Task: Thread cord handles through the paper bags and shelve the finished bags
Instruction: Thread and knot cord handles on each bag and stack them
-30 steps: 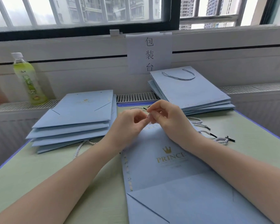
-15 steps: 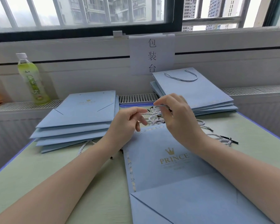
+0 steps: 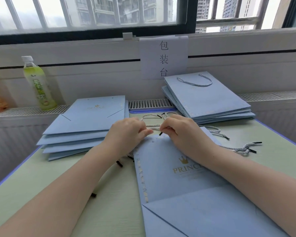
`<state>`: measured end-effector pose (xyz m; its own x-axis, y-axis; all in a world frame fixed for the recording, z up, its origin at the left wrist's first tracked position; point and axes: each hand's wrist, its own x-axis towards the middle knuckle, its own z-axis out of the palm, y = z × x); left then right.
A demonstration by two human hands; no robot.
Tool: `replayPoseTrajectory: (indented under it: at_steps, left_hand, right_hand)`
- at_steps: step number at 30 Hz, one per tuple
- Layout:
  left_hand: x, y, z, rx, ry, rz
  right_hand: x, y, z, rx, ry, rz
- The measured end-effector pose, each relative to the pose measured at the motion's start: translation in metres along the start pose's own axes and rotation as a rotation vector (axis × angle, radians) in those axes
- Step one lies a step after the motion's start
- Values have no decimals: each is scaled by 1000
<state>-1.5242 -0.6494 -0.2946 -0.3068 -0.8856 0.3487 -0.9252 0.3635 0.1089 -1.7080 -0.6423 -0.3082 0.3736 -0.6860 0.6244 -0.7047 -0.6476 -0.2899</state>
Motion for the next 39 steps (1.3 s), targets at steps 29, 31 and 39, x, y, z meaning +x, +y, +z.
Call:
replayPoseTrajectory:
  at_steps: [29, 31, 39]
  left_hand:
    - [-2, 20, -16, -1068, 12, -161]
    - [-2, 20, -16, -1037, 5, -171]
    - [-4, 17, -18, -1095, -56, -150]
  right_hand:
    - [-4, -32, -5, 437, 69, 98]
    - [-4, -31, -3, 367, 79, 58]
    - [0, -26, 3, 51, 122, -62]
